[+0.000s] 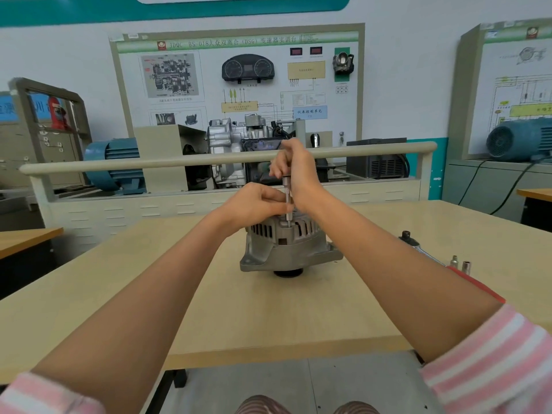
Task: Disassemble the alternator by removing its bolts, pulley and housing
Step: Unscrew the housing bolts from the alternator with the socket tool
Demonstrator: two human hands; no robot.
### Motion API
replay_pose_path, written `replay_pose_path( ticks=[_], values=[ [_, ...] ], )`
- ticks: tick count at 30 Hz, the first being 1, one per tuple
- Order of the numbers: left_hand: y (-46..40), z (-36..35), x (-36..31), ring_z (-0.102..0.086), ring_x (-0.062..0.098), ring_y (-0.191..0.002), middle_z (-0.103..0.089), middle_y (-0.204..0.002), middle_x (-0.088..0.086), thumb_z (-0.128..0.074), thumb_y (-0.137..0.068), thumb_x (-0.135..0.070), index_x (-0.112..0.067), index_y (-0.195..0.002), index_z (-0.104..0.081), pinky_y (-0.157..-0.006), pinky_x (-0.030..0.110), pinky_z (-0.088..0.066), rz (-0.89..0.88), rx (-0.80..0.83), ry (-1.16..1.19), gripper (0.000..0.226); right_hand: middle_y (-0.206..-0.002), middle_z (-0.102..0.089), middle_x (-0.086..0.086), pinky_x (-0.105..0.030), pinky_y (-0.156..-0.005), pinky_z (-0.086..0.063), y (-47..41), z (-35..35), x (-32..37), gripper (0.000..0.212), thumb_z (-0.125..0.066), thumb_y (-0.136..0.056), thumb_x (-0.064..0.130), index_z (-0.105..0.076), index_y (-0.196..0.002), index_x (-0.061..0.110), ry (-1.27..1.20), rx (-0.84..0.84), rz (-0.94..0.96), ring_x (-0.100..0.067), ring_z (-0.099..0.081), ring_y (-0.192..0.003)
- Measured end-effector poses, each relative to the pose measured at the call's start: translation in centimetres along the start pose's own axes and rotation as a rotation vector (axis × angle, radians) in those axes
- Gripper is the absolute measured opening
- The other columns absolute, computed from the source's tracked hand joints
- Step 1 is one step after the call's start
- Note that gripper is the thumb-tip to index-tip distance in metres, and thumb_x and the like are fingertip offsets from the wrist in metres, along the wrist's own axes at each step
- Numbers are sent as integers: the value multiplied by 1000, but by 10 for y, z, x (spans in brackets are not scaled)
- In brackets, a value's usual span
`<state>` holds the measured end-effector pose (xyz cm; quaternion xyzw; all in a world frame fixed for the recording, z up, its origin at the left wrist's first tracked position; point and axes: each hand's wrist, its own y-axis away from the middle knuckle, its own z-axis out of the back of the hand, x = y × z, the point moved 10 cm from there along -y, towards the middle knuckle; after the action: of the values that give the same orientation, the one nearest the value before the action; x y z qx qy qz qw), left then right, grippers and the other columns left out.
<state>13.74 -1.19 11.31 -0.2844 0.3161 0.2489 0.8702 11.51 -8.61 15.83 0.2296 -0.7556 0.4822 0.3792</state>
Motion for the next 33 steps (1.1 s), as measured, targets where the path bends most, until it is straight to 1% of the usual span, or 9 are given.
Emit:
replay_pose_path(
  ticks=[3,6,8,10,13,19,22,26,33],
  values=[
    [0,1,2,-59,18,-80,-67,-88,15,-68,-87,-18,6,-99,-69,-93,37,-50,12,-12,12,26,-35,-34,0,-24,-58,-46,-2,-2,-6,57,-34,-96,17,-37,-39,13,-123,-4,-68,-14,-37,-44],
    [-3,3,3,-64,15,-77,-73,-84,11,-69,-86,-13,-6,-86,-73,-85,32,-53,11,-34,-8,9,-43,-44,1,-29,-70,-46,5,2,-1,50,-35,-96,15,-43,-48,10,94,-50,26,-14,-46,-54],
    [-2,5,2,-65,11,-73,-71,-79,6,-67,-86,-6,-12,-81,-71,-77,29,-54,5,-61,-19,9,-55,-48,-1,-32,-70,-42,14,-3,14,42,-38,-96,15,-47,-55,7,464,-62,221,-15,-47,-61],
    [-2,9,-2,-63,19,-87,-70,-95,16,-58,-89,-2,-4,-101,-67,-83,42,-52,-31,-97,-103,15,-74,-56,-7,-37,-80,-38,27,-22,22,32,-40,-95,22,-58,-73,8,1022,-69,453,-21,-50,-77],
    [-2,8,-6,-57,33,-111,-63,-116,19,-52,-94,-6,-4,-124,-56,-94,51,-47,-41,-109,-234,31,-104,-63,-13,-38,-92,-30,36,-25,24,47,-35,-95,39,-64,-103,4,1528,-263,479,-29,-51,-100],
    [-1,6,-4,-60,27,-109,-64,-118,20,-58,-91,-6,0,-119,-58,-99,47,-47,-27,-96,-142,29,-75,-55,-5,-40,-89,-37,32,-23,30,37,-40,-94,31,-55,-70,6,1025,-106,463,-24,-51,-83],
    [0,2,1,-67,14,-86,-73,-88,7,-64,-87,-10,-9,-90,-70,-88,35,-52,17,-42,-57,6,-50,-49,-1,-36,-72,-43,19,-16,21,48,-40,-96,21,-51,-52,5,558,-6,268,-15,-48,-57],
    [0,1,2,-62,17,-86,-70,-101,24,-66,-88,-11,7,-100,-69,-95,37,-49,16,-8,-1,22,-34,-39,0,-26,-65,-45,5,-16,1,63,-35,-97,18,-46,-35,13,18,57,-17,-16,-42,-45],
    [-1,4,4,-66,18,-88,-74,-91,12,-68,-86,-7,-5,-90,-73,-89,30,-50,13,-61,7,7,-40,-46,3,-30,-67,-43,7,-8,-1,52,-37,-96,15,-46,-46,10,75,-84,52,-17,-46,-55]
  ],
)
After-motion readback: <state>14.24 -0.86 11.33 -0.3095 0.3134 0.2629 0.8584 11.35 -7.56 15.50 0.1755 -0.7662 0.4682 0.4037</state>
